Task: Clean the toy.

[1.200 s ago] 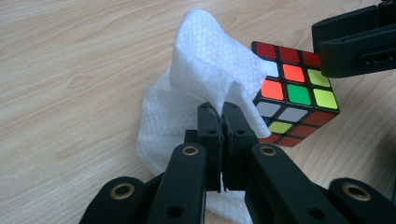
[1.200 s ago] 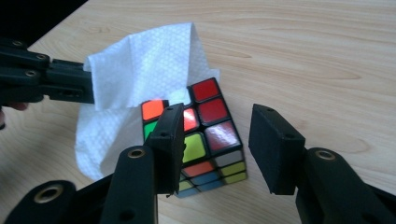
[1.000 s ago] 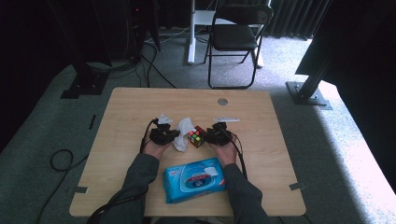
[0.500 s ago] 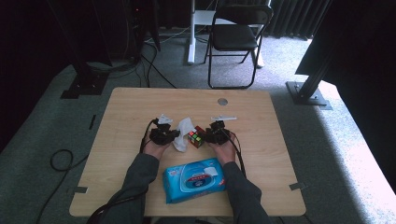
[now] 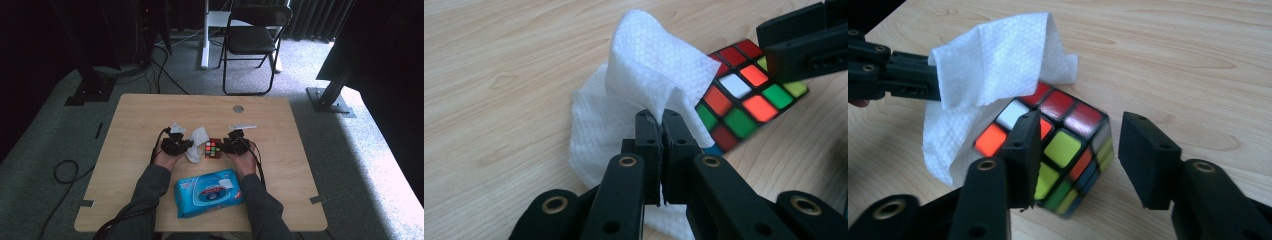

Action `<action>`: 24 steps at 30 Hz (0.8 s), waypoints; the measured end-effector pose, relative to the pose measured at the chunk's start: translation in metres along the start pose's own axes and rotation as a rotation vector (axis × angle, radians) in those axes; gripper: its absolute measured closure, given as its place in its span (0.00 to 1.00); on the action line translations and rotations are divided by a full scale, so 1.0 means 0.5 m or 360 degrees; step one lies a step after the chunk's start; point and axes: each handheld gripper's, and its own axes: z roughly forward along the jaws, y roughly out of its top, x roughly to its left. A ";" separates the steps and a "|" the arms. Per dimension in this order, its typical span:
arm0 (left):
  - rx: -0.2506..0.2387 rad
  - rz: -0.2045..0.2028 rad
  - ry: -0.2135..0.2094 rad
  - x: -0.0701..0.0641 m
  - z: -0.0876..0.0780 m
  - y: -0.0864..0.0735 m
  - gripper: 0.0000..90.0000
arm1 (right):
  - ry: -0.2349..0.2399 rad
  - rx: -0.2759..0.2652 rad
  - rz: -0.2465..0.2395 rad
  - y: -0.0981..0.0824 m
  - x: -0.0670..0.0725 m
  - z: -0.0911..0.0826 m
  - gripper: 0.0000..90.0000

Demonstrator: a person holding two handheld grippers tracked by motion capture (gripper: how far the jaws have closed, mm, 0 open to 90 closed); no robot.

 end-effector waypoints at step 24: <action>0.0001 0.0041 -0.0044 -0.022 0.013 0.004 0.97 | 0.0080 -0.0016 0.0017 -0.007 0.002 -0.004 0.75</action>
